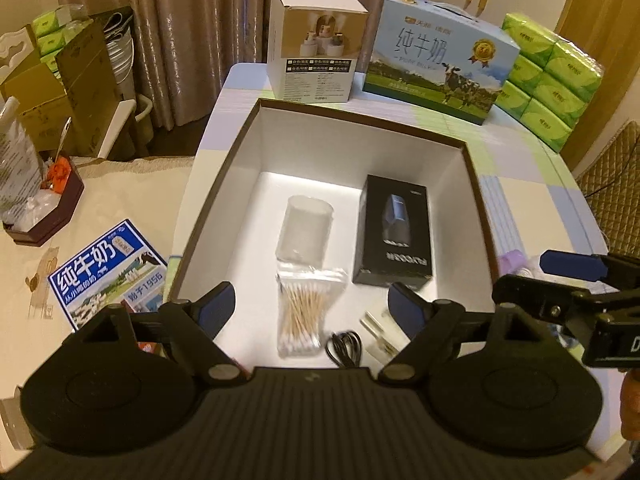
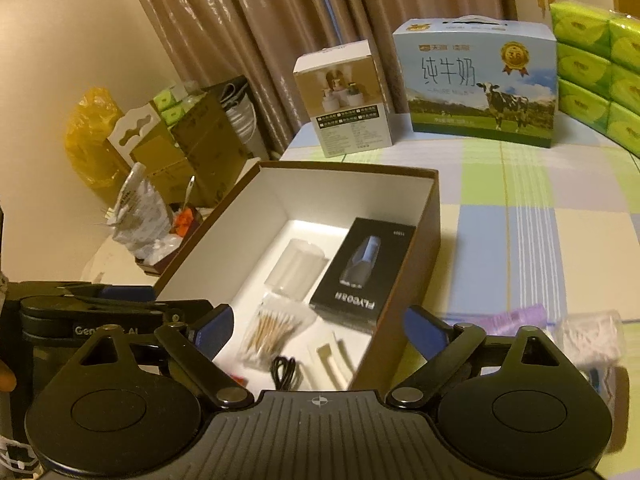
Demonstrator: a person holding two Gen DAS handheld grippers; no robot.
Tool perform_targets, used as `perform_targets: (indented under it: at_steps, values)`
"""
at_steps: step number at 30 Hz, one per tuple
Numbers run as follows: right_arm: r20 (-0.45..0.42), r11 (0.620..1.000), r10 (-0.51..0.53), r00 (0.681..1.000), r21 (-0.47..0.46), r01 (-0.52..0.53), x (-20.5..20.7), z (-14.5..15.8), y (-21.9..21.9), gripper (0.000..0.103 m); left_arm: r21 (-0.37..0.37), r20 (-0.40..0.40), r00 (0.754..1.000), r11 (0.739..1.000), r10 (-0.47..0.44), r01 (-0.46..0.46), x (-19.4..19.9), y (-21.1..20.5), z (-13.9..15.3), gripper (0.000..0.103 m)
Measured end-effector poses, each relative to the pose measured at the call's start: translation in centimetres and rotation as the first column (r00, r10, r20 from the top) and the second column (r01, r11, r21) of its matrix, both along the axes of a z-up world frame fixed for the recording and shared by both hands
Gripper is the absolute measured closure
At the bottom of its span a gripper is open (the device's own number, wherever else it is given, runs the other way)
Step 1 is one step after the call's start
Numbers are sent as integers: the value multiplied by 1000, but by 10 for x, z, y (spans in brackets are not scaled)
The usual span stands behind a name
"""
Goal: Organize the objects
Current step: 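Withdraw both tools from the box toward the knitted sock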
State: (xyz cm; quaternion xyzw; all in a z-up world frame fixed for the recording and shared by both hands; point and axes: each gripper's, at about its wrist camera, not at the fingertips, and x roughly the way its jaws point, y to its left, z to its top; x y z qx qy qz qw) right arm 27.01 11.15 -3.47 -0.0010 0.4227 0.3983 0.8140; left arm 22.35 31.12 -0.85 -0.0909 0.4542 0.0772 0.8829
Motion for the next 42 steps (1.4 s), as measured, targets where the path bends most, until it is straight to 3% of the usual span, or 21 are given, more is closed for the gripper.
perform_targets:
  at_steps: [11,20,31,42]
  values:
    - [-10,1000,-27,1000,12,28,-34,6,-52,10,-20,36,998,999,-44,45,-44,-47,16,19]
    - [-22,994,-111,994,-2,111,-48,7,-114,10,-35,47,993,994,-107,108,-62,-96,16,19]
    - [-31,970,-242,970,-41,240,-32,1,-195,10,-54,54,971,971,-232,234,-54,-172,13,19]
    - [-53,950,-305,951,-90,300,-2,-24,-250,10,-55,54,960,959,-274,277,-28,-229,2,19]
